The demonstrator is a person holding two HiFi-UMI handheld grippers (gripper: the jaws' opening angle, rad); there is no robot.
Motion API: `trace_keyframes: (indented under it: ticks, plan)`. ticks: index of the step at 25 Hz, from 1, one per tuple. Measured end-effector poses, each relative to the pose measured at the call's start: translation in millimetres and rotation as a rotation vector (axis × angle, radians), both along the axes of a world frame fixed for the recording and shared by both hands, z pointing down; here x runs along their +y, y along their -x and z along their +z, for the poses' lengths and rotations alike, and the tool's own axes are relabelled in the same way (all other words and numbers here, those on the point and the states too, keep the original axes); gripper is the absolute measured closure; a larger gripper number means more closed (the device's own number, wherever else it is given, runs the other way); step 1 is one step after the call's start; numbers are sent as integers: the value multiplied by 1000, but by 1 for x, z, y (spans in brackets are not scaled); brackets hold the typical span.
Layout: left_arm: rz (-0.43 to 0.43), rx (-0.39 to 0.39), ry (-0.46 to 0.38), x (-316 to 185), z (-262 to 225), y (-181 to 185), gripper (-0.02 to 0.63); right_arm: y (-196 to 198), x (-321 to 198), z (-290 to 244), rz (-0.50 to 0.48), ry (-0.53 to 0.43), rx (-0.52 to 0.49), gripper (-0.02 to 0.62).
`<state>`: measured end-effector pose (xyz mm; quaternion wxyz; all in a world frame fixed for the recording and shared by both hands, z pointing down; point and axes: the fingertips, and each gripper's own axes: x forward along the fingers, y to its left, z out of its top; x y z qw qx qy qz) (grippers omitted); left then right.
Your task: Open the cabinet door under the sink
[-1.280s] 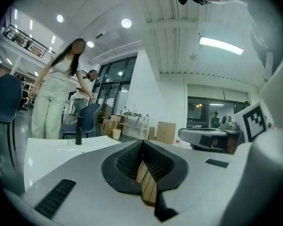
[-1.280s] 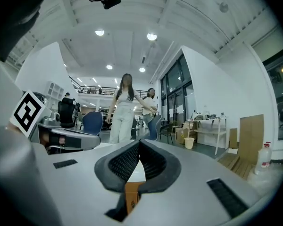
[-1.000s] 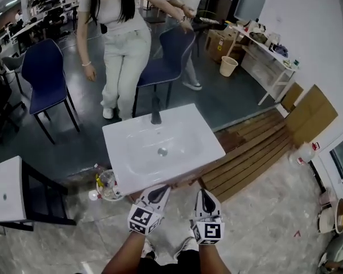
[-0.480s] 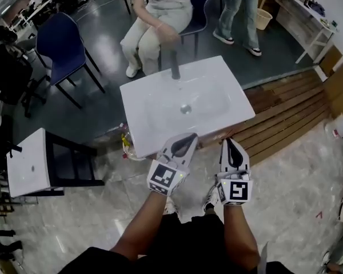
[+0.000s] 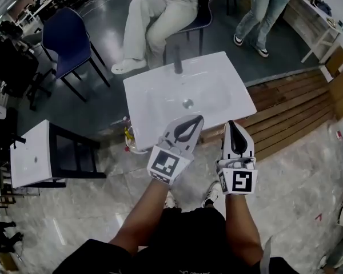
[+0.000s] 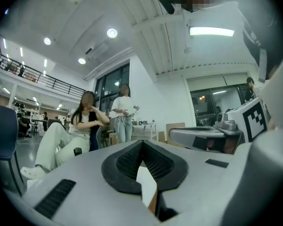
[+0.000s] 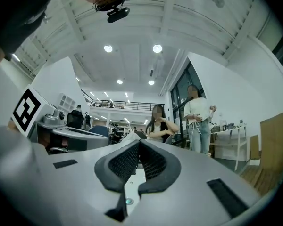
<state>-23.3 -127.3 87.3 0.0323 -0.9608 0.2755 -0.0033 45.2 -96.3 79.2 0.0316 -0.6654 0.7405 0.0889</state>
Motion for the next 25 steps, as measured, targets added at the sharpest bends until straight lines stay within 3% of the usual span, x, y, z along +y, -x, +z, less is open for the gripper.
trace_keyframes:
  ticks: [6,11,19,25]
  plan:
    - [3,2,9,3,4,-1,586,4,1,-2,-5,-3,-13,575]
    - [-15,-26,77,1,41,-3,586,-4,-1,24,-2,36,-35,574]
    - [-78,-107,253,6,144,-24,586,-40,-4,125,-35,236,-57,575]
    - [-175,-161,394,7,224,-27,586,-50,-16,201,-124,375,-62,574]
